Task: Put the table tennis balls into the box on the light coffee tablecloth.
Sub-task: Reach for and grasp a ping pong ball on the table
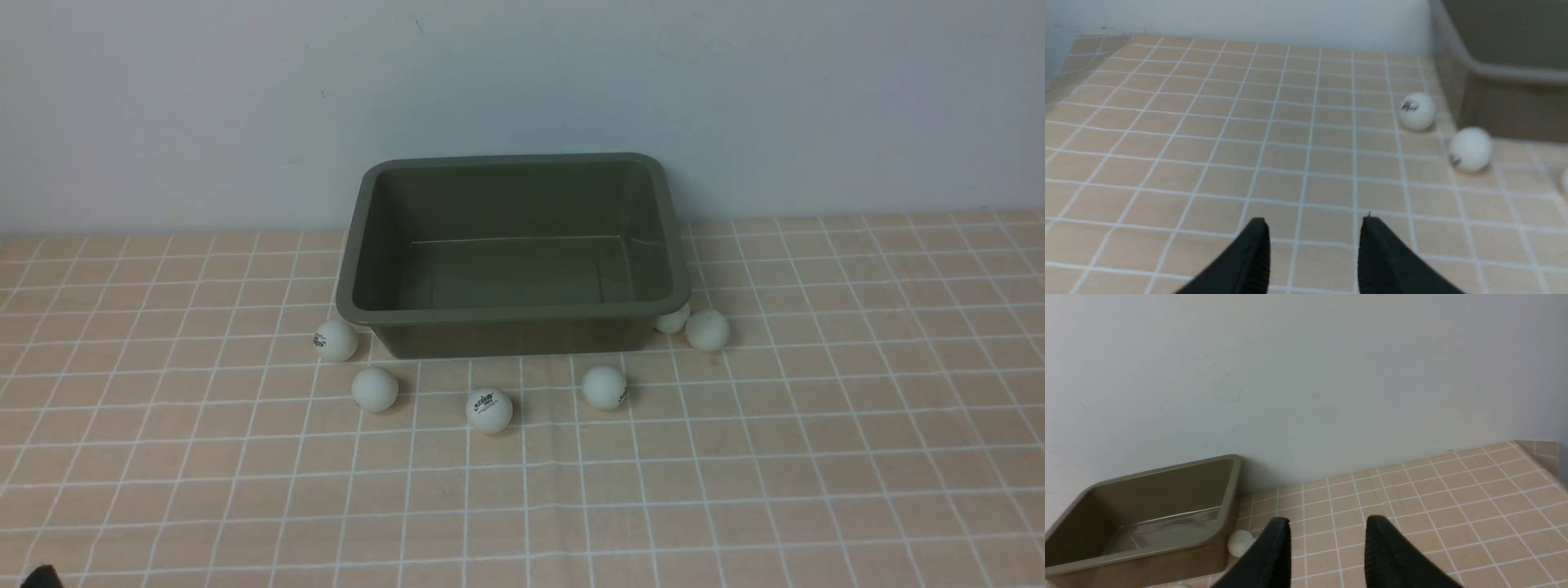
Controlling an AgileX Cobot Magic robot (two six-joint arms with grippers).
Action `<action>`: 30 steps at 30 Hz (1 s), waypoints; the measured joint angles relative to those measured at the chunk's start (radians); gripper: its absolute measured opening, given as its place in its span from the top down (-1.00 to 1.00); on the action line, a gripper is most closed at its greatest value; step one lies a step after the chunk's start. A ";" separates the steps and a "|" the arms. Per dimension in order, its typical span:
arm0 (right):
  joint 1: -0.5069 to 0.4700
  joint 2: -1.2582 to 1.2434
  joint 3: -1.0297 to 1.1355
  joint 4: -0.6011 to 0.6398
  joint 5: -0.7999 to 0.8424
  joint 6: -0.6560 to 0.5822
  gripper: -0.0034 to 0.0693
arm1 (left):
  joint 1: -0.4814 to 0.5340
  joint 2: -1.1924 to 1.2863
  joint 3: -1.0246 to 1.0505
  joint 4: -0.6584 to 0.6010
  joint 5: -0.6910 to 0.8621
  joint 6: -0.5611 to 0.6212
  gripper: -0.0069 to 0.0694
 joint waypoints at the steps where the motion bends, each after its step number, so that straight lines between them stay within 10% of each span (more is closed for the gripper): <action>1: 0.000 0.000 0.000 0.013 0.000 -0.006 0.25 | 0.000 0.000 0.000 -0.042 -0.022 -0.009 0.17; 17: 0.000 0.001 0.000 0.064 0.019 -0.128 0.25 | 0.000 0.000 -0.007 -0.450 -0.209 -0.012 0.17; 30: 0.000 0.040 0.000 0.471 0.051 -0.515 0.25 | -0.001 0.156 -0.395 -0.453 0.272 0.347 0.17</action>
